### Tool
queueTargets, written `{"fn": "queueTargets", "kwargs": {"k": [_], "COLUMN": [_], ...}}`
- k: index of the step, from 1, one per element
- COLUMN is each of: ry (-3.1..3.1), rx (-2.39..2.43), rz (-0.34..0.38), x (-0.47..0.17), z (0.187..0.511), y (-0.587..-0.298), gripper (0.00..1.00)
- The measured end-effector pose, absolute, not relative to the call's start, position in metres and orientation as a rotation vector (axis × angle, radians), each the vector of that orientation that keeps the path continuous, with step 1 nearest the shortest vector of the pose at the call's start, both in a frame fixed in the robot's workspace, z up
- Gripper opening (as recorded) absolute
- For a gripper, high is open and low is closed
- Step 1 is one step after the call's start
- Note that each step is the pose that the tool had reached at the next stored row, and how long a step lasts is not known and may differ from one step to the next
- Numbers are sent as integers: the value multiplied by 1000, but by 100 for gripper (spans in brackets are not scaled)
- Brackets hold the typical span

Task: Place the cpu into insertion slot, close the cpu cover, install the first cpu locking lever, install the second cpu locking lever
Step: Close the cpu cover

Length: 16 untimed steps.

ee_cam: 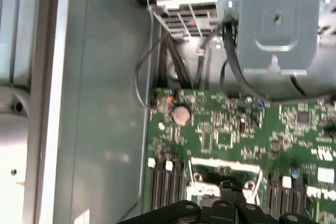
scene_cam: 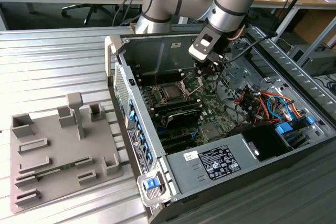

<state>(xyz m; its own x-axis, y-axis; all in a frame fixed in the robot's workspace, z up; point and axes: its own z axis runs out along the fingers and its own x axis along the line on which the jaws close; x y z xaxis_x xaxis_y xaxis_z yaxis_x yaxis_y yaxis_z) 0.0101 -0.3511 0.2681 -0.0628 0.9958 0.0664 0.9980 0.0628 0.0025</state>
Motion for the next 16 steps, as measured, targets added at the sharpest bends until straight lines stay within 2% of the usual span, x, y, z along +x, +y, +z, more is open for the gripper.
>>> {"fn": "queueTargets", "kwargs": {"k": [5,9,16], "ry": [-2240,-2232,-2232], "rx": [-2106,-2099,-2099], "rz": [-44,-29,-28], "x": [43,49,45], "z": [265,254,252], "y": [-351,-351,-350], "gripper": [11,11,11]}}
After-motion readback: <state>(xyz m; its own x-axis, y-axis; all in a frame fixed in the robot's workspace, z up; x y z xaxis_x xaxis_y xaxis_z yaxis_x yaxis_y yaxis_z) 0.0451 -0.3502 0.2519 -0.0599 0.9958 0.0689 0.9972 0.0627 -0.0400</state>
